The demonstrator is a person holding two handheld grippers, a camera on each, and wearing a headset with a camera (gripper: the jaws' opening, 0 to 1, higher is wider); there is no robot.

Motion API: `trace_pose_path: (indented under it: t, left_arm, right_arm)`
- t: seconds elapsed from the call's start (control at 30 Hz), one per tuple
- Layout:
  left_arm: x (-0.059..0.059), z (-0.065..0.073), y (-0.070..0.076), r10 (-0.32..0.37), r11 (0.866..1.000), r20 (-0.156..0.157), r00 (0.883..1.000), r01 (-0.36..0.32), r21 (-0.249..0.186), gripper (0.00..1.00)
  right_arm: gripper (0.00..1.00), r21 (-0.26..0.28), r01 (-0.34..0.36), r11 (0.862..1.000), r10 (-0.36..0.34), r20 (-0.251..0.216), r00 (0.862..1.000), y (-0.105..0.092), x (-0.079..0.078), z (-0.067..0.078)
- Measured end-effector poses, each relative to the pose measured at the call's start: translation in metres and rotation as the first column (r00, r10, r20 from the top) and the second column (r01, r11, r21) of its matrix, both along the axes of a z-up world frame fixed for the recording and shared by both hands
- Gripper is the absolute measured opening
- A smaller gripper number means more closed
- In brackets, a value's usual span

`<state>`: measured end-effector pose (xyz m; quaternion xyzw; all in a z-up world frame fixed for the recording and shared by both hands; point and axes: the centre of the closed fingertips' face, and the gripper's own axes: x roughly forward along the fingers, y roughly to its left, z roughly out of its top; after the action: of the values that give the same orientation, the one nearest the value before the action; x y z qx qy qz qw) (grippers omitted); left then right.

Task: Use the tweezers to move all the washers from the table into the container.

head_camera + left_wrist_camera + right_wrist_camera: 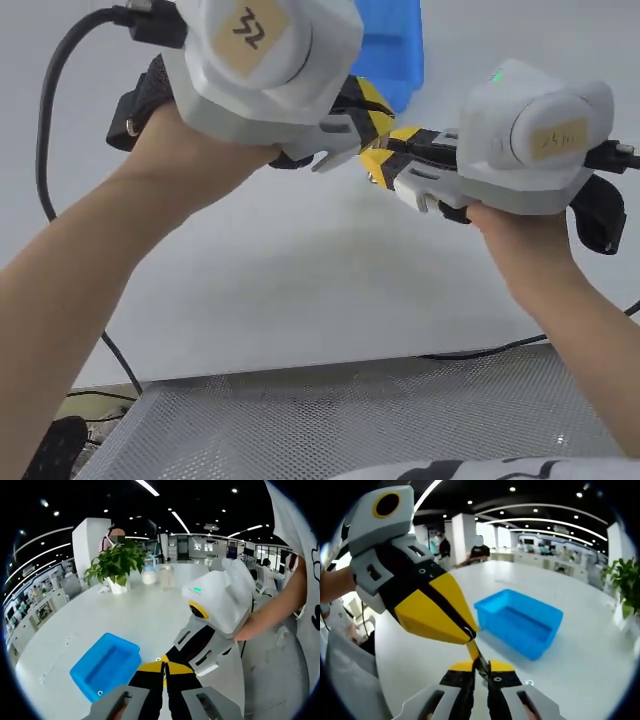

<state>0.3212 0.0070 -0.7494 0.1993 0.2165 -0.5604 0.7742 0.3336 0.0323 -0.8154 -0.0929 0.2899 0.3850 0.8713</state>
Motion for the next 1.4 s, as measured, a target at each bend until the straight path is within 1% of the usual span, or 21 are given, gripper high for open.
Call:
trace_pose_path:
  t: [0.07,0.13,0.2,0.27,0.3,0.47,0.53,0.6,0.67,0.7,0.8,0.87,0.97,1.07,1.13,1.23,1.4]
  left_arm:
    - [-0.001,0.001,-0.002,-0.003,1.0,0.001,1.0,0.003,0.005,0.0]
    - [-0.003,0.001,-0.003,-0.021,1.0,0.009,1.0,0.021,0.019,0.0]
    - [-0.004,0.0,-0.005,-0.033,0.999,0.018,0.999,0.033,0.02,0.0]
    - [-0.004,0.0,-0.004,-0.041,0.999,0.016,0.999,0.04,0.022,0.0]
    - [-0.005,0.0,-0.004,-0.043,0.999,0.018,0.999,0.043,0.027,0.0]
    - [-0.007,-0.001,-0.005,-0.068,0.996,0.046,0.997,0.065,0.065,0.0]
    - [-0.008,0.0,-0.005,-0.078,0.995,0.049,0.996,0.075,0.073,0.0]
    - [-0.007,0.001,-0.005,-0.085,0.994,0.056,0.995,0.08,0.075,0.0]
    - [-0.008,0.006,-0.005,-0.09,0.994,0.064,0.994,0.085,0.074,0.0]
    - [-0.007,0.01,-0.005,-0.094,0.993,0.081,0.992,0.088,0.075,0.0]
    - [-0.006,0.021,-0.005,-0.093,0.994,0.108,0.99,0.086,0.066,0.0]
    - [-0.003,0.029,-0.003,-0.092,0.994,0.124,0.988,0.084,0.064,0.0]
    - [0.001,0.038,-0.003,-0.092,0.994,0.158,0.983,0.083,0.064,0.0]
    - [0.005,0.044,-0.003,-0.087,0.995,0.178,0.98,0.077,0.063,0.0]
    - [0.007,0.047,-0.002,-0.083,0.996,0.183,0.98,0.073,0.06,0.0]
    - [0.011,0.038,-0.002,-0.074,0.996,0.196,0.978,0.063,0.062,0.0]
    - [0.019,0.038,0.0,-0.047,0.998,0.226,0.973,0.036,0.052,0.0]
  right_arm:
    - [0.04,-0.017,0.002,1.0,-0.002,0.011,1.0,0.0,-0.001,0.0]
    - [0.04,-0.039,-0.001,0.999,0.002,0.022,1.0,-0.001,-0.001,0.0]
    - [0.04,-0.042,0.004,0.999,-0.002,0.031,1.0,-0.002,-0.001,0.0]
    - [0.04,-0.04,0.012,0.999,-0.011,0.03,1.0,-0.003,-0.001,0.0]
    - [0.04,-0.044,0.012,0.999,-0.011,0.028,1.0,-0.003,-0.001,0.0]
    - [0.03,-0.061,-0.002,0.998,0.003,0.023,1.0,-0.001,-0.003,0.001]
    - [0.03,-0.073,-0.001,0.997,0.003,0.03,1.0,-0.001,-0.004,0.002]
    - [0.03,-0.073,0.002,0.997,0.0,0.036,0.999,-0.002,-0.003,0.004]
    - [0.03,-0.066,0.008,0.998,-0.006,0.036,0.999,-0.001,-0.003,0.008]
    - [0.03,-0.06,0.014,0.998,-0.011,0.044,0.999,-0.001,-0.001,0.012]
    - [0.03,-0.05,0.019,0.999,-0.016,0.061,0.998,0.001,0.002,0.024]
    - [0.03,-0.04,0.021,0.999,-0.018,0.077,0.997,0.002,0.006,0.032]
    - [0.03,-0.03,0.029,0.999,-0.026,0.098,0.995,0.004,0.012,0.042]
    - [0.03,-0.005,0.039,0.999,-0.038,0.106,0.994,0.007,0.017,0.05]
    - [0.03,0.004,0.043,0.999,-0.044,0.113,0.993,0.009,0.02,0.054]
    - [0.03,0.009,0.041,0.999,-0.042,0.128,0.991,0.013,0.025,0.059]
    - [0.03,0.019,0.041,0.999,-0.043,0.157,0.987,0.02,0.04,0.069]
